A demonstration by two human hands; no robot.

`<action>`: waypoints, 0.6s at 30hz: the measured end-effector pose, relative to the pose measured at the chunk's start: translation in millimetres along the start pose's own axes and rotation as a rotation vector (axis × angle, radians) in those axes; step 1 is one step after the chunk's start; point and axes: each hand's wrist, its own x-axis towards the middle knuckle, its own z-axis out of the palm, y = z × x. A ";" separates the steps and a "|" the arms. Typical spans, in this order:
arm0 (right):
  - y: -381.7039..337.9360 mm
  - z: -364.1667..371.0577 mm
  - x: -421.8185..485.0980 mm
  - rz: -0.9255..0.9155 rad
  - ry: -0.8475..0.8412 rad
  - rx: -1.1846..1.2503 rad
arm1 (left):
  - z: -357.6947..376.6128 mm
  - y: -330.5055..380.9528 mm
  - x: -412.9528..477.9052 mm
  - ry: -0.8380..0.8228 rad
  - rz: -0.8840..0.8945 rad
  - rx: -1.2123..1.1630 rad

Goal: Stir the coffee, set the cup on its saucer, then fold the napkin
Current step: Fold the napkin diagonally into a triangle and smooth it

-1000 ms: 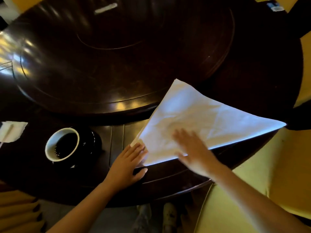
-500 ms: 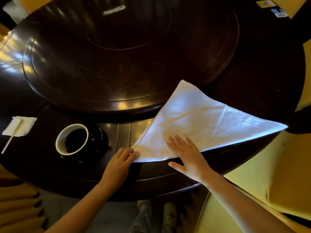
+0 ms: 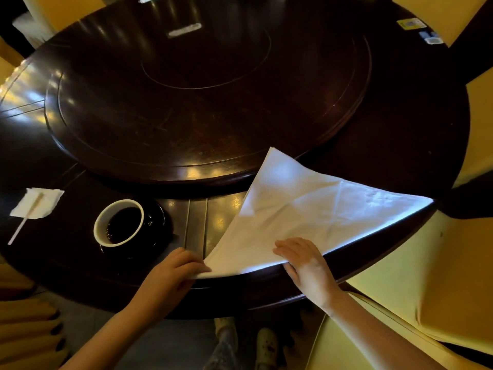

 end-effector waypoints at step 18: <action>-11.7 -15.2 -29.1 0.711 0.032 0.138 | 14.5 24.1 193.7 0.188 -0.887 -0.929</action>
